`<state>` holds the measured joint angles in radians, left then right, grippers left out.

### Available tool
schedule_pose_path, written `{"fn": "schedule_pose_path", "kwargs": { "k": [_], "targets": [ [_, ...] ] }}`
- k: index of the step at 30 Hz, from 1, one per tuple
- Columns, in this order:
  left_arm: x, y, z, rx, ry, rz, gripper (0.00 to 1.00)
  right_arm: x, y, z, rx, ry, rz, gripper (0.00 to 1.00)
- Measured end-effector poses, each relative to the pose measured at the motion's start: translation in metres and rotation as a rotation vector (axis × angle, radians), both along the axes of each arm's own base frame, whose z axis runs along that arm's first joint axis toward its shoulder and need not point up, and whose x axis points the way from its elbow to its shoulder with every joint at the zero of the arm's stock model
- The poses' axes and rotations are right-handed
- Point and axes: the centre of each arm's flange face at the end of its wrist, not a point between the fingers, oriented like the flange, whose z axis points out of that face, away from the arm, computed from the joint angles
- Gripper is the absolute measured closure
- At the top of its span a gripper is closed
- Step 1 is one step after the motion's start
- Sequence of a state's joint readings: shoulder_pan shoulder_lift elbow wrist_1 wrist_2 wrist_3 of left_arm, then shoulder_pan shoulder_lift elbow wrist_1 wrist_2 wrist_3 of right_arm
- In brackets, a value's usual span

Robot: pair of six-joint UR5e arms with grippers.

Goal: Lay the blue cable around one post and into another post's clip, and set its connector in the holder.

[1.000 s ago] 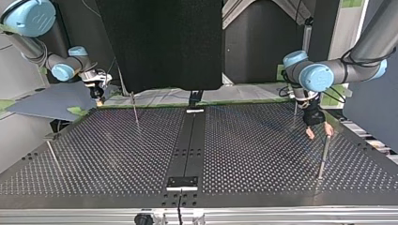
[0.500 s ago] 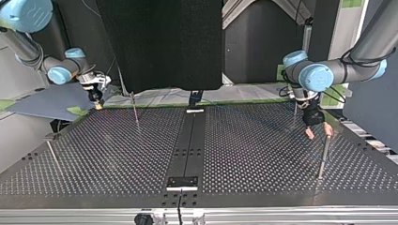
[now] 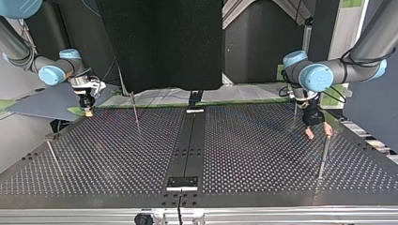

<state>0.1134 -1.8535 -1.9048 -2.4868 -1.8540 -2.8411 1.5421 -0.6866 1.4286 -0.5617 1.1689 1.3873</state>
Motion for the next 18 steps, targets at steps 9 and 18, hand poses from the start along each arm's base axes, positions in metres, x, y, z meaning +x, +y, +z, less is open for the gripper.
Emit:
{"fn": "schedule_pose_path", "kwargs": {
  "k": [9,18],
  "targets": [
    [0.0,0.0,0.0,0.0,0.0,-0.001,0.0,0.012,0.017,0.035,-0.053,-0.055,-0.069,1.0],
    [0.0,0.0,0.0,0.001,0.0,-0.001,0.0,0.024,0.038,0.072,-0.097,-0.105,-0.128,1.0]
  ]
}}
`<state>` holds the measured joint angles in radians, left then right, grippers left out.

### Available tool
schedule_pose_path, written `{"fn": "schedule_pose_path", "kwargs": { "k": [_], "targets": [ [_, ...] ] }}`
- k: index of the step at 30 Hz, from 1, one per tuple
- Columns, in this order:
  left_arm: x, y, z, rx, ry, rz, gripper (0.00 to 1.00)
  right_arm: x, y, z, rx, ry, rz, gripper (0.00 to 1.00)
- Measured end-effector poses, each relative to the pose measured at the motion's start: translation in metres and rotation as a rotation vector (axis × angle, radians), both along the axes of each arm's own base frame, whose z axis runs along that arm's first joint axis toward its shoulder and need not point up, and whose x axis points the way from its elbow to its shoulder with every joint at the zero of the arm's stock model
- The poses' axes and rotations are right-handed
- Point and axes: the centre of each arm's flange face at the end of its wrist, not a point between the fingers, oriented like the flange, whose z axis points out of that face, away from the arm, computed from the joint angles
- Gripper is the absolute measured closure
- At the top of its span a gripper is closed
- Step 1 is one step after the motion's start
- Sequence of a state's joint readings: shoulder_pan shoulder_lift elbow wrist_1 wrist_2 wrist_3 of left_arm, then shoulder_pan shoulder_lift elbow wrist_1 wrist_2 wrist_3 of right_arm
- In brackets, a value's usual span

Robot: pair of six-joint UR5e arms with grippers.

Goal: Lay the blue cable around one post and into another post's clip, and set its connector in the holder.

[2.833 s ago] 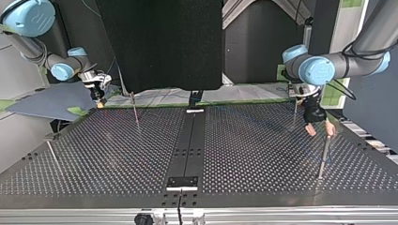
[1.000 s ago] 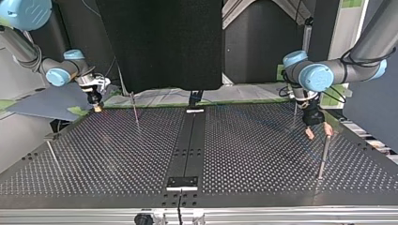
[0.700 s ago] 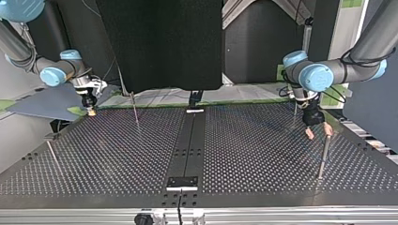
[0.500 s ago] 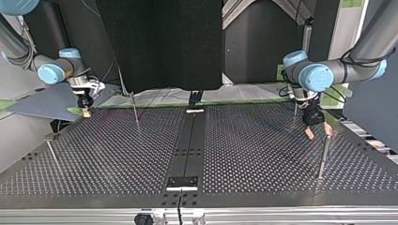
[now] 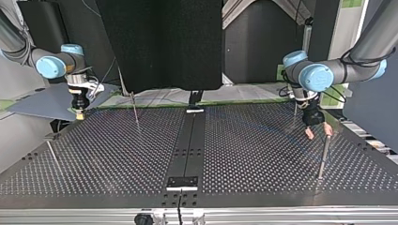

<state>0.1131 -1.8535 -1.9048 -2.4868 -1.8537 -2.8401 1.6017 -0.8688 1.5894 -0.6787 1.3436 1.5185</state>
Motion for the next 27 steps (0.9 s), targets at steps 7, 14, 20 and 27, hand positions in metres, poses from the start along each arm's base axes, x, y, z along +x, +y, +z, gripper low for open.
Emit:
{"fn": "schedule_pose_path", "kwargs": {
  "k": [7,14,20,27],
  "targets": [
    [0.0,0.0,0.0,0.005,0.003,0.0,0.0,0.008,0.009,0.036,-0.024,-0.024,-0.019,1.0],
    [0.0,-0.001,0.0,0.007,0.006,-0.001,0.0,0.005,0.025,0.06,-0.064,-0.076,-0.045,1.0],
    [0.0,-0.001,0.0,0.007,0.006,-0.003,0.0,-0.004,0.04,0.08,-0.111,-0.139,-0.049,1.0],
    [0.0,-0.001,0.0,0.007,0.006,-0.002,0.0,-0.021,0.043,0.116,-0.19,-0.207,-0.059,1.0]
  ]
}}
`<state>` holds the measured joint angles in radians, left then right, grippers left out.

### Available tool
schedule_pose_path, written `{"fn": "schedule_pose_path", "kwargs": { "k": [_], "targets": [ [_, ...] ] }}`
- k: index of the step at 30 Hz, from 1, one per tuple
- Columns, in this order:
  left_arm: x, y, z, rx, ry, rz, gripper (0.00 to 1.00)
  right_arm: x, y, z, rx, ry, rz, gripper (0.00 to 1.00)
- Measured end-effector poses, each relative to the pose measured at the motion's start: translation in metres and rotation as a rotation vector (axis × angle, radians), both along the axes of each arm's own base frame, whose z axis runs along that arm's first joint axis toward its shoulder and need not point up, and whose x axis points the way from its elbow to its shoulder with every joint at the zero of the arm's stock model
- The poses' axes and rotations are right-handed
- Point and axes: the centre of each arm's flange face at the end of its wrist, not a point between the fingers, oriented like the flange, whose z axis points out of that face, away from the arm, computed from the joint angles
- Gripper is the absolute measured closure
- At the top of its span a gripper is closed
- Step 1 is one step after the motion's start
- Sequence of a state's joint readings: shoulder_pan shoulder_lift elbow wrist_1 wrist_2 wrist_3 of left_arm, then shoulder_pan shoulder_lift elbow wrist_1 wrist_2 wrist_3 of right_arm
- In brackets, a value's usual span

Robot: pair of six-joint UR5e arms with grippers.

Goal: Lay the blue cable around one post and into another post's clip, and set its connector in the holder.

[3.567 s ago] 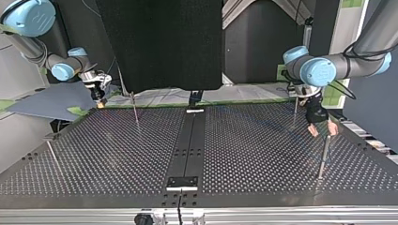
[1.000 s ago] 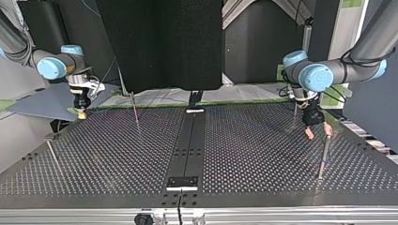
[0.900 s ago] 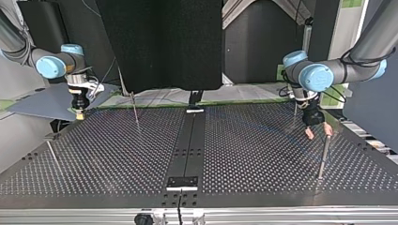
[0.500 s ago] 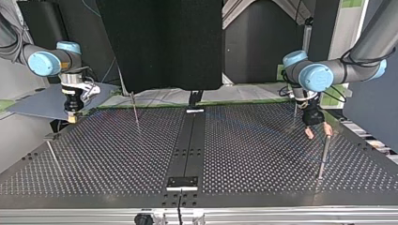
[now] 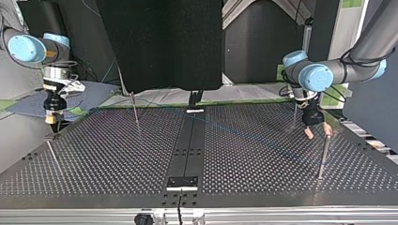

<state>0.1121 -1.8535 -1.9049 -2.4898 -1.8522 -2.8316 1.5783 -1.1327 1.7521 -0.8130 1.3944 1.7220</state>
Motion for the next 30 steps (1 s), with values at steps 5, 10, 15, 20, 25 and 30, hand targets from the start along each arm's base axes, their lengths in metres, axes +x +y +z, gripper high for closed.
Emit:
{"fn": "schedule_pose_path", "kwargs": {
  "k": [5,10,15,20,25,30],
  "targets": [
    [0.0,0.0,0.0,0.0,0.0,0.0,0.0,-0.011,-0.005,0.009,0.002,-0.028,0.017,1.0],
    [0.0,0.0,0.0,0.0,0.0,-0.001,0.0,-0.02,-0.01,0.008,0.03,-0.03,0.026,1.0],
    [0.0,0.0,0.0,0.0,-0.001,-0.002,0.0,-0.026,-0.018,0.003,0.06,-0.024,0.038,1.0],
    [0.0,0.001,0.0,0.0,-0.001,-0.001,0.0,-0.026,-0.026,0.01,0.076,-0.014,0.057,1.0],
    [0.0,0.0,0.0,0.0,0.0,-0.002,0.0,-0.026,-0.03,0.019,0.091,-0.009,0.081,1.0],
    [0.0,0.0,0.0,0.0,-0.001,-0.002,0.0,-0.024,-0.03,0.021,0.11,-0.009,0.106,1.0]
  ]
}}
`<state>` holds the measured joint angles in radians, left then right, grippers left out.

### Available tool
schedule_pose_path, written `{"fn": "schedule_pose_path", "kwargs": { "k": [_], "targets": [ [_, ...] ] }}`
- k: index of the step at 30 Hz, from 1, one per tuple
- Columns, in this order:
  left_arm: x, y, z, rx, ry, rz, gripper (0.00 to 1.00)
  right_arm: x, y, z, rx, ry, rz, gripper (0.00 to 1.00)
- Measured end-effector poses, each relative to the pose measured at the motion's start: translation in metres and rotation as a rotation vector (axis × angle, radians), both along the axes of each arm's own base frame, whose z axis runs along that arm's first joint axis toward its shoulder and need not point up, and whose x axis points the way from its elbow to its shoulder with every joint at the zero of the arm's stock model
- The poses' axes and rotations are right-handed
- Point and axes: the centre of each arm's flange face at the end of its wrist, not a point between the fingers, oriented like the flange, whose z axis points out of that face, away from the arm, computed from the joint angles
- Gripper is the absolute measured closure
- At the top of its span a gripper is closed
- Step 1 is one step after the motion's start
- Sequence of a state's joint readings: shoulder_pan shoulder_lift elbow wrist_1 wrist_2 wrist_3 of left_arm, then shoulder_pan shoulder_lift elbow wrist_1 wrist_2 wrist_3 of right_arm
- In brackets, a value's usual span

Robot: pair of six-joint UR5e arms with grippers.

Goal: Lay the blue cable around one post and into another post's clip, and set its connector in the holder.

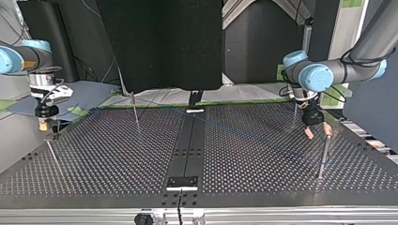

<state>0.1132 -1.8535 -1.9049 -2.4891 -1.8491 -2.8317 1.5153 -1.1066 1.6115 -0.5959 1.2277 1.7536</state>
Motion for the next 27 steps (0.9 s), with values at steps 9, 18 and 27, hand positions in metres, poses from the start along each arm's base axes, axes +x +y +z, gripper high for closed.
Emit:
{"fn": "schedule_pose_path", "kwargs": {
  "k": [9,18,27],
  "targets": [
    [0.0,0.0,0.0,0.003,0.0,0.0,0.0,0.001,-0.002,0.006,0.003,-0.015,0.03,1.0],
    [0.0,-0.001,0.0,0.006,0.003,-0.001,0.0,0.0,-0.008,0.02,0.038,-0.024,0.04,1.0],
    [0.0,-0.001,0.0,0.011,0.005,-0.001,0.0,0.001,-0.005,0.02,0.097,-0.025,0.059,1.0]
  ]
}}
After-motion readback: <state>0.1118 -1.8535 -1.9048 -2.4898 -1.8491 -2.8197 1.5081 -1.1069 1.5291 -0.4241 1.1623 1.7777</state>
